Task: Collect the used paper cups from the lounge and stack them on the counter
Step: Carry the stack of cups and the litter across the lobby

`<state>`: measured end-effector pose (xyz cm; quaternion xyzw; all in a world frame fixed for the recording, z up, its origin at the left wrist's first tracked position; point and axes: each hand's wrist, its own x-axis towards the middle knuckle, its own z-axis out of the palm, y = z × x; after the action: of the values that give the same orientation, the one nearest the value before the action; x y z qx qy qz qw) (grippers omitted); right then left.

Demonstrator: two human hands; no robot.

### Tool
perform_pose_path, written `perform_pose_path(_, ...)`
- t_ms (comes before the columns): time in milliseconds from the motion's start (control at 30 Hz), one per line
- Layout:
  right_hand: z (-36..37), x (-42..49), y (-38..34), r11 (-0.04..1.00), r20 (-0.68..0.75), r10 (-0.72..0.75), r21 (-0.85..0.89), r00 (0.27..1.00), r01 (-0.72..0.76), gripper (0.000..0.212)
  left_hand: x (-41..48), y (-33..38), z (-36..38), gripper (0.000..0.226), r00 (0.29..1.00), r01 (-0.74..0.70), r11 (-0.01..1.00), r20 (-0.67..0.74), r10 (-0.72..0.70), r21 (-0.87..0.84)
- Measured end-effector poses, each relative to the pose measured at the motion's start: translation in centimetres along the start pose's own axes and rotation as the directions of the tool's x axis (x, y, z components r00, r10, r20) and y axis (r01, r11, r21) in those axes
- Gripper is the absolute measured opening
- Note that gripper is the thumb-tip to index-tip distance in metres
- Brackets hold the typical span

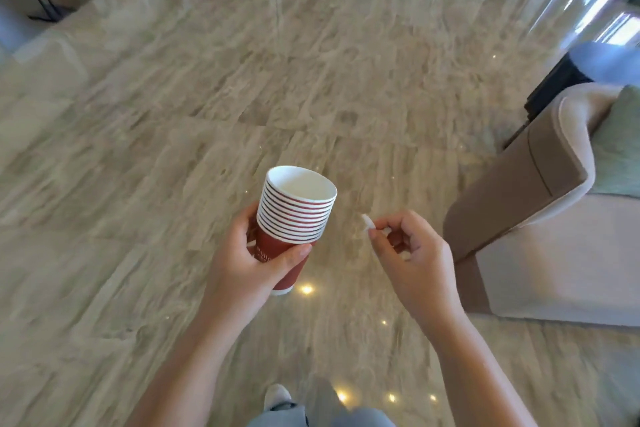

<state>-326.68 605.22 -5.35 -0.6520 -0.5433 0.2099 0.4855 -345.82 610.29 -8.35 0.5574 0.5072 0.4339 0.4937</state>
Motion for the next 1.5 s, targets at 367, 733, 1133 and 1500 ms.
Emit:
perform_pose_path(367,0.4,18.9,9.6,0.984,-0.114,0.175,0.036,0.978,-0.172,0.02,20.3,-1.1,8.2,0.074,0.994,0.048,0.998,0.102,-0.051,0.027)
perform_pose_path(733,-5.8,42.9,15.9,0.979,-0.228,0.178,0.139,0.957,-0.149,0.016,43.3,5.0,23.4,0.063,0.979,-0.071,0.997,0.192,0.066,0.02)
perform_pose_path(1133,-6.2,62.8,25.8,0.957,-0.288,0.289,0.068,0.913,-0.281,0.02,65.9,2.1,32.6,0.07,0.966,0.032,0.999,0.256,-0.04,0.035)
perform_pose_path(1500,-3.6,90.6,27.7,0.987,-0.246,0.16,0.025,0.956,-0.158,0.02,93.8,6.5,38.6,0.065,0.977,-0.002,1.0,0.213,0.0,0.006)
